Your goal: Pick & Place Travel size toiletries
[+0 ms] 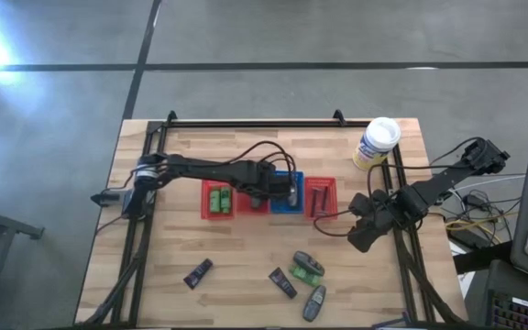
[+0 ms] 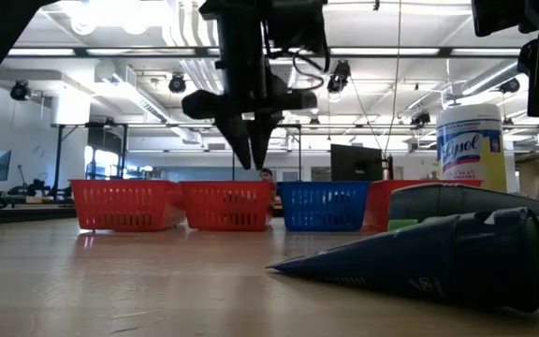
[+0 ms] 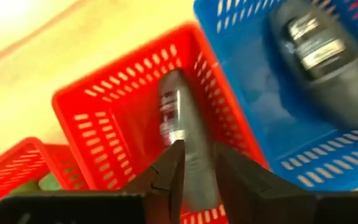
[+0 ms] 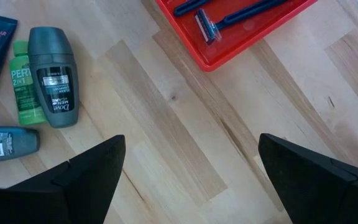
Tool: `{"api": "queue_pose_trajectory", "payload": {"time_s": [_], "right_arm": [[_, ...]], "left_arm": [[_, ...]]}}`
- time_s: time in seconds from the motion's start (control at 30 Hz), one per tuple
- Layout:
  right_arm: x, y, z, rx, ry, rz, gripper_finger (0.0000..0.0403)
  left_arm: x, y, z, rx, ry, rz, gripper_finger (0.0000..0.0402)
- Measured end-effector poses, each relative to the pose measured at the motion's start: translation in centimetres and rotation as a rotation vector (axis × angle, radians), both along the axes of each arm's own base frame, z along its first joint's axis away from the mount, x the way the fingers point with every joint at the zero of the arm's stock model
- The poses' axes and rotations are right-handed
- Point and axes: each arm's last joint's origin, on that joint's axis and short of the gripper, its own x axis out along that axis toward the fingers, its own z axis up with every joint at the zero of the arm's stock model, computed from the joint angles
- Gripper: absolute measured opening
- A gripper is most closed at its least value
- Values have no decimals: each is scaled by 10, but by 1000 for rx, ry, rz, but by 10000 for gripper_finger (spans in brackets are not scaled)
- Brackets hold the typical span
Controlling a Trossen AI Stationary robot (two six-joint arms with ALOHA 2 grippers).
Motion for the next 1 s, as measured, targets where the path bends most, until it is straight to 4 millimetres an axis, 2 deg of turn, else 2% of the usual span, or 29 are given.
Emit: {"api": "queue_pose_trajectory", "payload": {"time_s": [0.2,0.47,0.63,0.77,1.0], "right_arm": [[0,0,0,0,0,0,366],[0,0,0,0,0,2,366],[0,0,0,2,-3,-1,366],[0,0,0,5,-4,-11,366],[0,0,0,6,-4,-11,366]], "left_arm": [[-4,-1,-11,-2,39,10,108],[-3,5,-14,-11,30,16,199],[-4,4,-34,-135,3,25,242],[-5,3,-47,-169,-8,26,250],[-8,4,-55,-167,-1,25,248]]}}
